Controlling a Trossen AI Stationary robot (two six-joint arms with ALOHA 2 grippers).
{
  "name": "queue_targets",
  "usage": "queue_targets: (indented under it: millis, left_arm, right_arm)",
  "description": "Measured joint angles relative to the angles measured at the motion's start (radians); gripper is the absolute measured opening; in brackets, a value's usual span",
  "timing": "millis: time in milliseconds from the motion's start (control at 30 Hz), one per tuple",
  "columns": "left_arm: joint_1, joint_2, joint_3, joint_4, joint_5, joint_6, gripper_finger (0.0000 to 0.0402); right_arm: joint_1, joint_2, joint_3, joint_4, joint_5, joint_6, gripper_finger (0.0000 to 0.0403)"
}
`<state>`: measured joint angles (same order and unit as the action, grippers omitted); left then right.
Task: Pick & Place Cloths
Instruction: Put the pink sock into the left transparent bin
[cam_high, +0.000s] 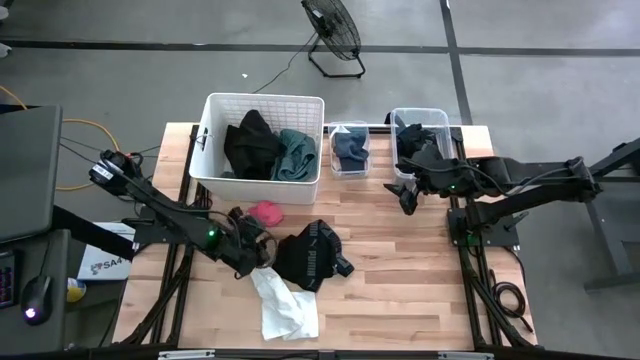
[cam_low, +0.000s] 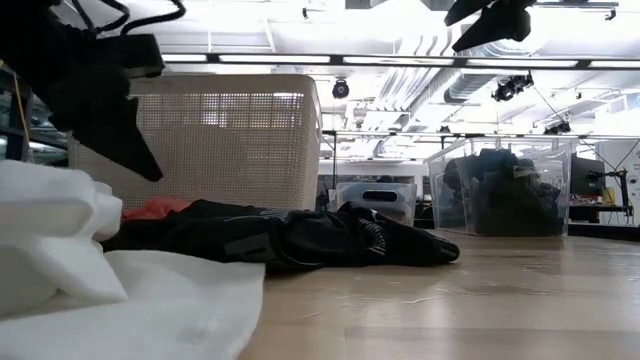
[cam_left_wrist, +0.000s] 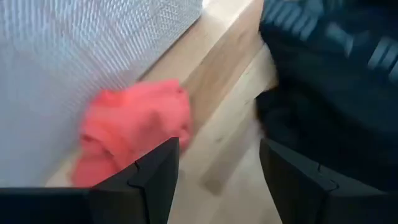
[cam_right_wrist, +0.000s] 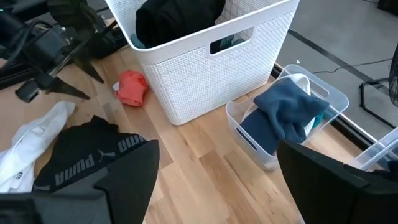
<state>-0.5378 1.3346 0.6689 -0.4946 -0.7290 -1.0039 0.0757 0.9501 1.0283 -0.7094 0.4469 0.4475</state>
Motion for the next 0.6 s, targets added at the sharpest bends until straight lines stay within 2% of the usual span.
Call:
queue_targets:
  millis: [167, 267, 467, 600]
  left_arm:
    - [0.014, 0.002, 0.0, -0.003, -0.003, 0.292, 0.0216]
    - [0.038, 0.013, 0.0, -0.008, 0.008, 0.414, 0.0216]
    - [0.11, 0.046, 0.0, -0.005, 0.019, 0.533, 0.0216]
    - [0.17, 0.063, 0.0, -0.003, 0.067, 0.572, 0.0216]
  right_arm:
    - [0.0, 0.0, 0.0, 0.001, 0.0, -0.005, 0.0316]
    - [0.0, 0.0, 0.0, 0.0, 0.0, -0.005, 0.0316]
    - [0.0, 0.0, 0.0, 0.0, -0.001, -0.005, 0.0316]
    - [0.0, 0.0, 0.0, 0.001, -0.003, -0.004, 0.0316]
